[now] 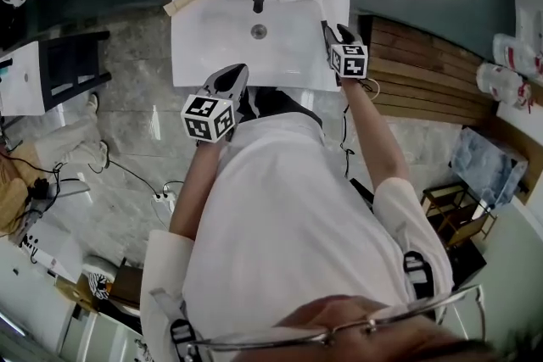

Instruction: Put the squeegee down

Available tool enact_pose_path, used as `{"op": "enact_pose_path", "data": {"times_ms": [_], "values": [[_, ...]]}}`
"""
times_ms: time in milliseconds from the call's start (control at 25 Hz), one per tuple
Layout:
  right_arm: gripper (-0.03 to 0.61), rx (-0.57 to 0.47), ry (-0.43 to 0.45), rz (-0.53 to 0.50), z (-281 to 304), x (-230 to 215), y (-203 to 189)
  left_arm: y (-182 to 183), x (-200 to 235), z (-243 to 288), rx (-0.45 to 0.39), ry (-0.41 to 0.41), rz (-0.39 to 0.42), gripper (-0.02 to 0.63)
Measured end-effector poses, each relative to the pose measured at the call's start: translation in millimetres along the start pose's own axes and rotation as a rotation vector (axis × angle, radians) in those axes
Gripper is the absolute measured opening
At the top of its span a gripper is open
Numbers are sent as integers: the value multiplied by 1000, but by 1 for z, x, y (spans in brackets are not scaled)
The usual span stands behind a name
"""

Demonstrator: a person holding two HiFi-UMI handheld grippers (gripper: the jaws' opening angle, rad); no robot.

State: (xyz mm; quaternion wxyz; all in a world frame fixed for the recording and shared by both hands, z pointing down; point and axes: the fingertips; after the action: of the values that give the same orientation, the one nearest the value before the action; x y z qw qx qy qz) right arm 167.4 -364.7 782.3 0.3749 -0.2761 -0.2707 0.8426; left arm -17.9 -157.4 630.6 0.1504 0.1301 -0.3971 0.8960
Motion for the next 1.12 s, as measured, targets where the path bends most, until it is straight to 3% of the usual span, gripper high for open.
{"op": "enact_pose_path", "data": {"times_ms": [560,1120], "values": [[67,-152,-13,53,-74,52,21,9,8,-11,-41,-25,23,5],[44,-266,-88,73,-132,133,49,42,31,-35,-57,-138,162,5]]}}
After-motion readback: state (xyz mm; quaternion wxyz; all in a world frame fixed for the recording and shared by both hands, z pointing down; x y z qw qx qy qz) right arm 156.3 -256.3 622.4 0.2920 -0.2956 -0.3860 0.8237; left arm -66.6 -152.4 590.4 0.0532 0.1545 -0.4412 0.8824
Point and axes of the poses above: the fingertips, and each gripper's own axes: z forward along the fingers, x to its left, y out of its top, and after that the axes turned 14 degrees about y, right-handed
